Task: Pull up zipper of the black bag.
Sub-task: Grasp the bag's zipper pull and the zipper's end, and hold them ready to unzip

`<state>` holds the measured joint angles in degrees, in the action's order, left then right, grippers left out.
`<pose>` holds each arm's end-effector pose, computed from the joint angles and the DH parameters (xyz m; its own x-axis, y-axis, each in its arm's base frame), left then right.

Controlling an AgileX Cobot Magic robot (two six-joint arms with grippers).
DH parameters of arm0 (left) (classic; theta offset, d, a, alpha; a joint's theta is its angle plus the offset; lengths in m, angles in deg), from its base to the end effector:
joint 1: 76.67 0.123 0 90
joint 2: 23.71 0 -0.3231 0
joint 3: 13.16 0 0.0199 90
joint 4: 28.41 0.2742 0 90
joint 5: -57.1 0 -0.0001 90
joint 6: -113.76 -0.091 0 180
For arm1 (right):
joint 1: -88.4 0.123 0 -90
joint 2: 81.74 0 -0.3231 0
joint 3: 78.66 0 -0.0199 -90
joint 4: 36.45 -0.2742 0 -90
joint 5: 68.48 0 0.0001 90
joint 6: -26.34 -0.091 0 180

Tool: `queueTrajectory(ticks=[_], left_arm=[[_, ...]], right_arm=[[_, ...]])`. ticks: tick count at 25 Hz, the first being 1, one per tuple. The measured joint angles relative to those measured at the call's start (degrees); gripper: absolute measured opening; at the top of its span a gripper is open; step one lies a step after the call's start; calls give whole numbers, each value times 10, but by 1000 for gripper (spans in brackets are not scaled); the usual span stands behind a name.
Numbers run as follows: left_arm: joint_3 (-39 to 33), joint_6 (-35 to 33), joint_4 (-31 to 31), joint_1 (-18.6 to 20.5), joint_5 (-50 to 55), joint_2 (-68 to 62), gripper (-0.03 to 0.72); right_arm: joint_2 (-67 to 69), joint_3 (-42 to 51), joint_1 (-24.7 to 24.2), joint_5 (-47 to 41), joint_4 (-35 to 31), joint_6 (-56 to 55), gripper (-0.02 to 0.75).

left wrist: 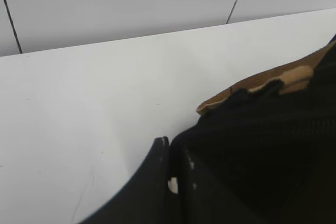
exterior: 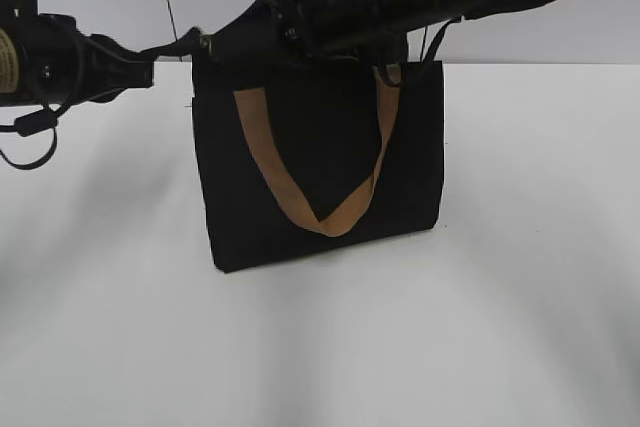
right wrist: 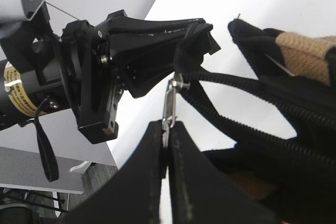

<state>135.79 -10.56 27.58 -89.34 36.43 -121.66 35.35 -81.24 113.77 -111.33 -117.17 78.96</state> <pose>0.3335 -0.1022 0.2462 -0.4560 0.0772 -0.8866 0.4523 0.8781 -0.1562 0.3907 0.2529 0.2783 -0.7936 -0.0320 -0.6076 -0.5432 0.4871 0.6839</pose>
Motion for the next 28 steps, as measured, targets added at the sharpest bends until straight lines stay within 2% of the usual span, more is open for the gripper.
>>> queueTrajectory(ticks=[5,14,25,28], left_arm=[[0,0,-12,5,72,-1,7],[0,0,-15,6,85,1,7],[0,1,-22,11,110,1,6],[0,2,-24,11,110,1,6]], right_arm=[[-2,0,-4,-12,-4,9,-15],[-2,0,-20,-17,1,14,-15],[-12,0,-140,-45,84,15,-15],[-20,0,-157,-46,115,14,-15]])
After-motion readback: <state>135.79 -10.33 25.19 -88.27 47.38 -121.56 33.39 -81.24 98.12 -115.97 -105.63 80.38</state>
